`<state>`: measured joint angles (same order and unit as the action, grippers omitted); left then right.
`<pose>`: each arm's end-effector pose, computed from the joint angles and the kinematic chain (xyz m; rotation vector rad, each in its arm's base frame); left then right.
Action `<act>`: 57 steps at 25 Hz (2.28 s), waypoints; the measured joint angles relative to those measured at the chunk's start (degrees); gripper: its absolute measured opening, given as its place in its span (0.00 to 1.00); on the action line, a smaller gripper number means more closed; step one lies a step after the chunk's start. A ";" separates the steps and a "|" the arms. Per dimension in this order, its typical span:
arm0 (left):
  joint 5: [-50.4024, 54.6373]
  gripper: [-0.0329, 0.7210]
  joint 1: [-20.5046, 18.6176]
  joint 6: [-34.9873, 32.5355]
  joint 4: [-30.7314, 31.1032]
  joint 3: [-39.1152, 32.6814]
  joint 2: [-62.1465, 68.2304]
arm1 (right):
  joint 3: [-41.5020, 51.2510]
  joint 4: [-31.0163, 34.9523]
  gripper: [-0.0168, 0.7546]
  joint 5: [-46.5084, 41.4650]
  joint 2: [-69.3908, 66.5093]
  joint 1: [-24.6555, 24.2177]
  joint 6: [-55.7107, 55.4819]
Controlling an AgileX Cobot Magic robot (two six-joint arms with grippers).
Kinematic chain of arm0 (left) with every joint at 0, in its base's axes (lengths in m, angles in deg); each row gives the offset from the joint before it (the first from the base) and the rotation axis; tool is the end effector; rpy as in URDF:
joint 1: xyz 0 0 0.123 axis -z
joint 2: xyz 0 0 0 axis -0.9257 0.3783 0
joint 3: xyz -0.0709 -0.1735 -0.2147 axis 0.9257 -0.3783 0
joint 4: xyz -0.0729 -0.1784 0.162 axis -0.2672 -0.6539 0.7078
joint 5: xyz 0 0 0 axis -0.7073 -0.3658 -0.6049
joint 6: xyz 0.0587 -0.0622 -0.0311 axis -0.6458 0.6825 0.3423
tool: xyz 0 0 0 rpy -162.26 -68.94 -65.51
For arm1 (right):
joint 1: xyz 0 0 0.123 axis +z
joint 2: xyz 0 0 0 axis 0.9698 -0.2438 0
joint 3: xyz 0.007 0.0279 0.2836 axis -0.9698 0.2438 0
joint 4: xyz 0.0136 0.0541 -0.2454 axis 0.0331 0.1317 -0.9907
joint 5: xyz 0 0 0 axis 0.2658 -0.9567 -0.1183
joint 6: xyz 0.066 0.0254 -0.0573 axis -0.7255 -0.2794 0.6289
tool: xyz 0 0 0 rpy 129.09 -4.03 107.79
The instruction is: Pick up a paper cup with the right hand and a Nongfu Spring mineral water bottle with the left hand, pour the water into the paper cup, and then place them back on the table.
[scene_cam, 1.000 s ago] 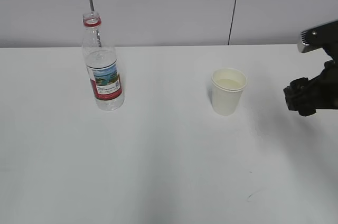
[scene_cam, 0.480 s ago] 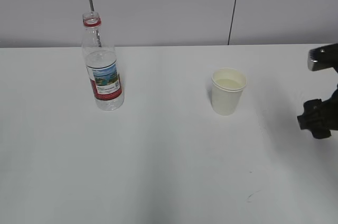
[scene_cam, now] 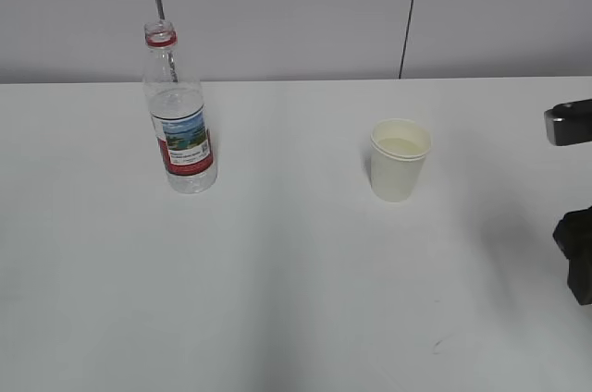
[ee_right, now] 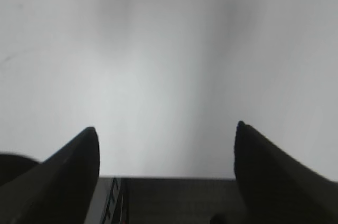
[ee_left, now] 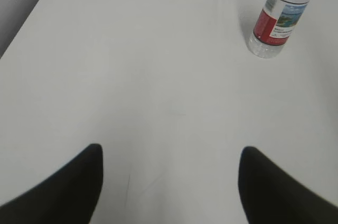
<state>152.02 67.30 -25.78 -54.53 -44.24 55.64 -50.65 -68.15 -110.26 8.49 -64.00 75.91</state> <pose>-0.0108 0.0062 0.2749 -0.1528 2.0647 0.0154 0.2289 0.0372 0.2396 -0.1211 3.0512 -0.1613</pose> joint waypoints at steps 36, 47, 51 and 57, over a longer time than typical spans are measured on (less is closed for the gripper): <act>0.00 0.70 0.00 0.00 0.00 0.00 0.00 | 8.93 9.54 0.79 -7.87 56.81 0.00 6.20; 0.00 0.70 0.00 0.00 0.00 0.00 0.00 | 20.52 4.79 0.79 -5.83 76.20 0.00 6.28; 0.00 0.70 0.00 0.00 0.00 0.00 0.00 | 21.96 4.13 0.79 -3.97 80.28 0.00 6.28; -0.05 0.70 0.00 0.00 -0.05 0.00 0.00 | 22.39 3.50 0.79 -3.28 80.42 0.00 6.28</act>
<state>151.97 67.30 -25.78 -54.58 -44.24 55.64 -28.25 -64.65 -113.54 88.92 -64.00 82.19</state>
